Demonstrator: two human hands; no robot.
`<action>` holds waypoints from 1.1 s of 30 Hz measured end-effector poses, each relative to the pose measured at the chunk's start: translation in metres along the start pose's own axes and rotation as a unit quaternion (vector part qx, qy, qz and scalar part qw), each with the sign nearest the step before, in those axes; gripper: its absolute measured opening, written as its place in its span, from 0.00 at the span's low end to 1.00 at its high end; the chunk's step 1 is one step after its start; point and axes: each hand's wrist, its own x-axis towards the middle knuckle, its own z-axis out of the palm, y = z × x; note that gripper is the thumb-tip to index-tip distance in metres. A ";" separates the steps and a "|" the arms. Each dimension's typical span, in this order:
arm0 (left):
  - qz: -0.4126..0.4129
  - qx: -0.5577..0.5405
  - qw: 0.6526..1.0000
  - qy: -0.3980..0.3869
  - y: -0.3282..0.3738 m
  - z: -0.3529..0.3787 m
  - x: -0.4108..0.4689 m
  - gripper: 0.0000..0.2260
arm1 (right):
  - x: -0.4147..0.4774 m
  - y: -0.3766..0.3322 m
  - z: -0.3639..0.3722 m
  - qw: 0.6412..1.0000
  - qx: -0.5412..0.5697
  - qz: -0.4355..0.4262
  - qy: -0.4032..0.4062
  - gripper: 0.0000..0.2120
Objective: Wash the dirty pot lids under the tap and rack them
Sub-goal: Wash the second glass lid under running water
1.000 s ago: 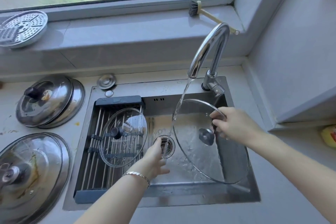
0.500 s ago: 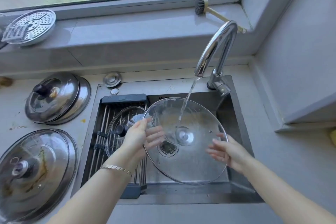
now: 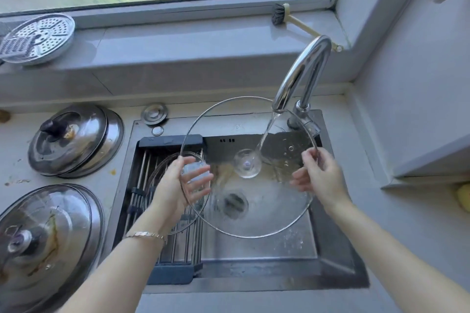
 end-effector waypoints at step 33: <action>0.118 0.273 0.952 0.069 0.016 0.037 0.005 0.13 | 0.064 0.002 0.014 0.984 0.089 0.075 0.132 0.22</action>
